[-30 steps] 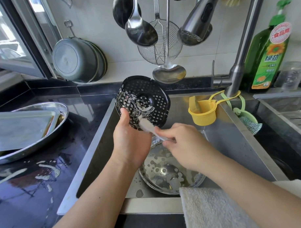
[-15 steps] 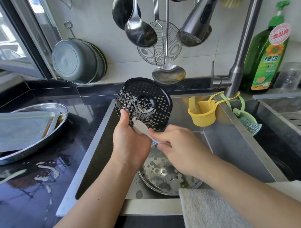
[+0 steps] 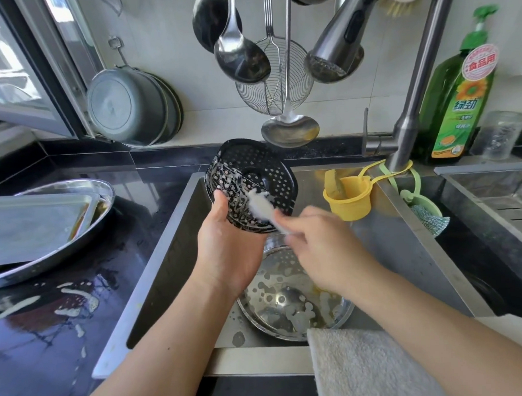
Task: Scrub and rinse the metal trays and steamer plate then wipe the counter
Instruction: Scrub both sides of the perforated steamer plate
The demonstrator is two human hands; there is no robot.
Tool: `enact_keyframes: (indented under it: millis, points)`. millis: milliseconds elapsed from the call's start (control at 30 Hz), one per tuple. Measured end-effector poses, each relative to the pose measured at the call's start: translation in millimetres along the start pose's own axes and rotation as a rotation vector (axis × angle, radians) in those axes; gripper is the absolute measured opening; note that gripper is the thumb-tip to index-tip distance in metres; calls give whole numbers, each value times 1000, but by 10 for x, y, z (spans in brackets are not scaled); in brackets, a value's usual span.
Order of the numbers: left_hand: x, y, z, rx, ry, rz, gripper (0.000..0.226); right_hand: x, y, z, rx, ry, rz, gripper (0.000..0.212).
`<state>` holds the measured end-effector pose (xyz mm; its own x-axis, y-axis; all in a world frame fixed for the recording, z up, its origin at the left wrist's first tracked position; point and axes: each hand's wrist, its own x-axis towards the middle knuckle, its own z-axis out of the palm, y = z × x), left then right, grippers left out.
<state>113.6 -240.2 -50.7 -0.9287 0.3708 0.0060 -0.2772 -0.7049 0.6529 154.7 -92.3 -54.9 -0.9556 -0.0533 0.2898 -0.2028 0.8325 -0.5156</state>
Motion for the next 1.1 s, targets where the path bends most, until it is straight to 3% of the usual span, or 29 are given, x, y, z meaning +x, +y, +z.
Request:
enact_keyframes:
  millis: [67,200,367,467,600,733,867,1000,1100]
  points:
    - [-8,9,-4,-21,6,-15,69,-61,-103,44,55,-51,-86,47]
    - [4,4,-8,-17,13,27,64,113,151,-45,-102,59,91,49]
    - [-2,12,-6,-17,7,17,64,61,109,-36,-58,-24,13,47]
    - [19,18,-25,-35,13,36,61,143,262,-129,-130,18,151,48]
    - [-1,39,-15,-16,18,30,64,9,78,-75,-17,-78,0,48]
    - [-18,63,20,-44,38,43,63,118,240,-98,-83,-15,98,47]
    - [-50,83,37,-48,37,30,63,-5,128,-64,-3,-102,5,47]
    - [-69,90,63,-61,42,43,62,116,282,-132,-97,-36,127,47]
    - [-90,101,76,-64,40,28,63,10,177,-108,-3,-138,59,46]
